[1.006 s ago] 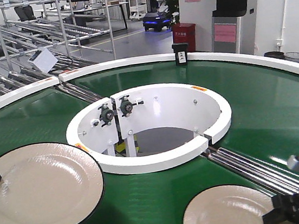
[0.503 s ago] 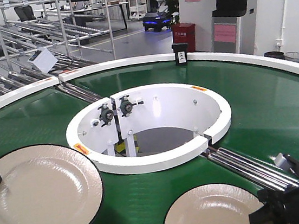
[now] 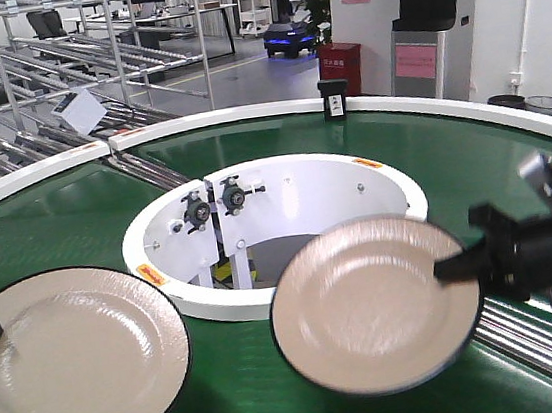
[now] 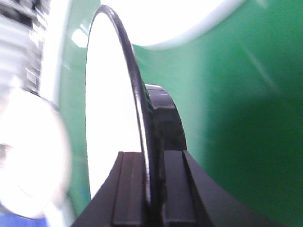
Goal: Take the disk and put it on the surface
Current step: 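Lift both plates off the conveyor with both grippers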
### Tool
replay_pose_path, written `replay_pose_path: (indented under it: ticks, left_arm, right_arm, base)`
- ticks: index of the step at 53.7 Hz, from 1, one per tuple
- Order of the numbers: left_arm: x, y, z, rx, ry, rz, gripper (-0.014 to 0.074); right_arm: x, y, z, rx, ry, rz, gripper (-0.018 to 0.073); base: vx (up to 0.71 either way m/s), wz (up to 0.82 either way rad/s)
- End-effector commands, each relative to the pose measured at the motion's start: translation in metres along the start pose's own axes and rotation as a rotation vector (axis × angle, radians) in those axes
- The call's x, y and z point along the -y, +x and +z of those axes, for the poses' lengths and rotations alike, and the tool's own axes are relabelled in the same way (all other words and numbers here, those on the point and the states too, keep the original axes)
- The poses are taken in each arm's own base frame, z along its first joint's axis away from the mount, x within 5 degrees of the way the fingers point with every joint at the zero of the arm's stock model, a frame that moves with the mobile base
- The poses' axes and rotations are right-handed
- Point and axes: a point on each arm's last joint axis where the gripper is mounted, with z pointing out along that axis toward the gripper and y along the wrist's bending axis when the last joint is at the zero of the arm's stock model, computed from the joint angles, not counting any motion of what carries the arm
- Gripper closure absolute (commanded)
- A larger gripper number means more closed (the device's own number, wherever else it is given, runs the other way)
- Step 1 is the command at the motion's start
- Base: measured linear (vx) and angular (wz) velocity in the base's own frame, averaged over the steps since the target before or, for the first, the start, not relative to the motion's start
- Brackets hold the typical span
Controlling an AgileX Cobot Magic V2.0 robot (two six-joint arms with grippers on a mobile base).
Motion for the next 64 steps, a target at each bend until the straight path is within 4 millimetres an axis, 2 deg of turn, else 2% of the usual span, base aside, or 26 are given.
replay_pose_path:
  ticks: [1, 9, 22, 39, 64]
  left_arm:
    - [0.032, -0.009, -0.012, 0.072, 0.136, -0.008, 0.0603]
    - [0.041, -0.001, 0.000, 0.018, 0.157, -0.112, 0.0603]
    - [0.070, 0.025, 0.035, -0.090, 0.197, -0.130, 0.0603]
    - [0.109, 0.054, 0.064, -0.161, 0.318, -0.193, 0.0601]
    - [0.112, 0.057, 0.065, -0.180, 0.327, -0.188, 0.0601]
  right_arm:
    - [-0.056, -0.014, -0.032, 0.095, -0.164, 0.024, 0.0567]
    - [-0.085, -0.028, -0.049, 0.138, -0.220, 0.073, 0.0567]
    - [-0.108, -0.034, -0.056, 0.174, -0.354, 0.135, 0.0567]
    - [-0.117, -0.029, -0.046, 0.165, -0.360, 0.113, 0.0567]
    - [-0.117, -0.030, -0.046, 0.164, -0.361, 0.113, 0.0567]
  base:
    - [0.00, 0.00]
    - [0.00, 0.00]
    - [0.00, 0.00]
    - [0.00, 0.00]
    - [0.00, 0.00]
